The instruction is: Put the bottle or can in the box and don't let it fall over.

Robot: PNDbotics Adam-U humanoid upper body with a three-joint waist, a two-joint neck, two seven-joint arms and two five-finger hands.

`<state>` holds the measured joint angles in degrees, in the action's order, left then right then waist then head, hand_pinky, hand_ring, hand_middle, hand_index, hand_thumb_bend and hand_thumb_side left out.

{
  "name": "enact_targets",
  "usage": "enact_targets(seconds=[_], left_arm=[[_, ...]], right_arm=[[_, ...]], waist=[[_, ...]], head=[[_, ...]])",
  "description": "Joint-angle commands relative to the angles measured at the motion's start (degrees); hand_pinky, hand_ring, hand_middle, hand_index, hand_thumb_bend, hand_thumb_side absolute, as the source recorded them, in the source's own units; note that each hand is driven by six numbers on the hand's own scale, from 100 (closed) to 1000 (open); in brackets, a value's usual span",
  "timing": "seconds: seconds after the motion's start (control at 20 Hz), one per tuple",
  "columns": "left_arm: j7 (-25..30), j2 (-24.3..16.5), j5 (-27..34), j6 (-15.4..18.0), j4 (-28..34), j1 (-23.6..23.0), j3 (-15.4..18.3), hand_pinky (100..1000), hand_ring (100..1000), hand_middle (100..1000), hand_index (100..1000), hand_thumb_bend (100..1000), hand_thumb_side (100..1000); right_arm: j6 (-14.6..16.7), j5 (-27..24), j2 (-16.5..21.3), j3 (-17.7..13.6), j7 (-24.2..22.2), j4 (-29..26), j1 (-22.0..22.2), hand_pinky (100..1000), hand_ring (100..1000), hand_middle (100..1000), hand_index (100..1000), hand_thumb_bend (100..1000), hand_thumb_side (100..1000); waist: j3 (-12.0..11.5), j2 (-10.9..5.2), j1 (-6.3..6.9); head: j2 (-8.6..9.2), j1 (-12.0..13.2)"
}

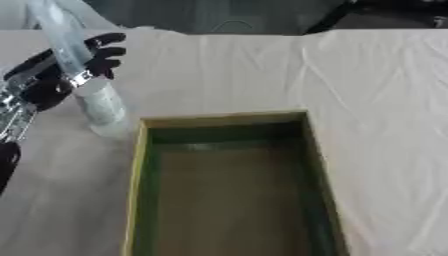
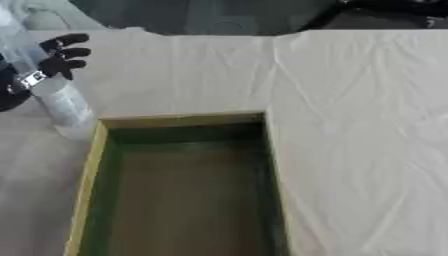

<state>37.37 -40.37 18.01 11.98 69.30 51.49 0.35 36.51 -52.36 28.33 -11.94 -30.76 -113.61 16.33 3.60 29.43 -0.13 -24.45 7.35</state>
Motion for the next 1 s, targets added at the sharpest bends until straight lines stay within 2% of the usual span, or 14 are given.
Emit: enact_targets(seconds=[0.05,0.2,0.35,0.65,0.85,0.9,1.0], left_arm=[[0.4,-1.1,0.5,-0.5,0.3,1.0,0.2,1000,1000,1000,327,134,561],[0.5,-0.9,0.8,-0.6,0.2,1.0,0.2,1000,1000,1000,275,115,563],[0.6,-0.8,0.9,-0.5,0.3,0.9,0.1,1000,978,1000,270,127,576],[1.4,-0.6,1.2,-0.8,0.1,0.8,0.0,1000,854,1000,195,100,624],[2.8,-0.4,2.0,-1.1,0.3,0.8,-0.3,1000,780,1000,180,100,652],[3.1,-0.4,2.2,-1.2,0.3,0.8,-0.3,983,758,1000,176,100,658],[3.6,-0.5,2.5,-1.4,0.3,0.8,-0.3,889,689,1000,163,100,658]], right_arm=[[5.6,-0.5,0.5,-0.5,-5.9,-1.0,0.1,977,776,853,948,100,583],[5.5,-0.6,0.4,-0.5,-6.0,-1.0,-0.1,977,776,852,948,100,583],[5.3,-0.7,0.3,-0.6,-6.0,-1.0,-0.1,978,775,850,948,100,585],[4.8,-1.1,0.3,-0.8,-5.9,-1.0,-0.3,978,775,842,948,100,586],[4.6,-1.7,0.4,-1.0,-6.1,-1.0,-0.3,978,776,841,948,100,586],[4.5,-1.9,0.4,-1.1,-6.2,-1.0,-0.2,978,776,841,948,100,586],[4.5,-2.2,0.4,-1.2,-6.3,-1.0,-0.2,978,776,840,948,100,587]], waist=[[0.0,-0.94,0.01],[0.1,-0.83,0.03],[0.1,-0.77,0.06],[0.0,-0.72,0.02],[0.0,-0.76,-0.05],[0.0,-0.78,-0.06],[0.0,-0.82,-0.09]], head=[[0.88,-0.1],[0.94,0.0],[0.68,-0.1],[0.68,-0.2],[0.61,-0.2],[0.60,-0.2],[0.62,-0.2]])
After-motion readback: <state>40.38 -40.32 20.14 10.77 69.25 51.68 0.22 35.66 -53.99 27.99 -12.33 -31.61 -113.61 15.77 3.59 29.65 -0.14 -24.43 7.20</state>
